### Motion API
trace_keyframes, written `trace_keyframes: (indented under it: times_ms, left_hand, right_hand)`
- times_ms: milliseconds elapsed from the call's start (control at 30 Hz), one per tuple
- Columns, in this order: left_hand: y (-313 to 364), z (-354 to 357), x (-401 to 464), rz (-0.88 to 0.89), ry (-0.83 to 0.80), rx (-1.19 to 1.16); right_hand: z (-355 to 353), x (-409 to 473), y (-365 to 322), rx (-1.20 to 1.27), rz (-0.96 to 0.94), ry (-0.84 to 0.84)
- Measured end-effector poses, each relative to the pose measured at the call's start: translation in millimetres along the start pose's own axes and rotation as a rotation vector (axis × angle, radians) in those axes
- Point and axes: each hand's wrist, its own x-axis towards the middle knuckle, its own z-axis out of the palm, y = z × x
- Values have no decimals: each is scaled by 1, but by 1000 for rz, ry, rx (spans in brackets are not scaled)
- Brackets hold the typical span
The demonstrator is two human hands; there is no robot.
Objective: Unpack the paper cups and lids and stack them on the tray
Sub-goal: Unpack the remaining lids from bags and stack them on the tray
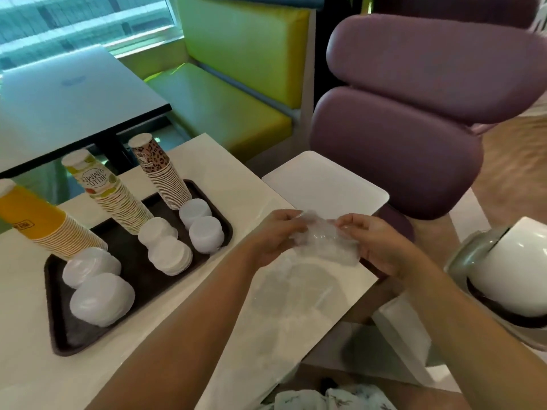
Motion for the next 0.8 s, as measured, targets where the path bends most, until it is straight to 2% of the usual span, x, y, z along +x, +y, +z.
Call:
trace_keyframes:
  times_ms: [100, 167, 300, 400, 533, 700, 800]
  left_hand:
    - [8, 16, 12, -185, -145, 59]
    - [9, 32, 24, -229, -161, 141]
    - [-2, 62, 45, 4, -137, 490]
    - [-13, 86, 64, 85, -162, 571]
    - [-24, 123, 83, 151, -215, 636]
    - [-34, 174, 108, 180, -336, 614]
    - [-47, 204, 125, 191, -389, 634]
  right_hand:
    - [-19, -7, 2, -78, -64, 117]
    - [-29, -13, 2, -98, -105, 172]
    - [-52, -26, -2, -54, -118, 245]
    - [-83, -43, 2, 52, 2, 227]
    - [-120, -67, 11, -14, 16, 211]
    - [-158, -96, 22, -129, -66, 449]
    - [-185, -109, 34, -291, -86, 628]
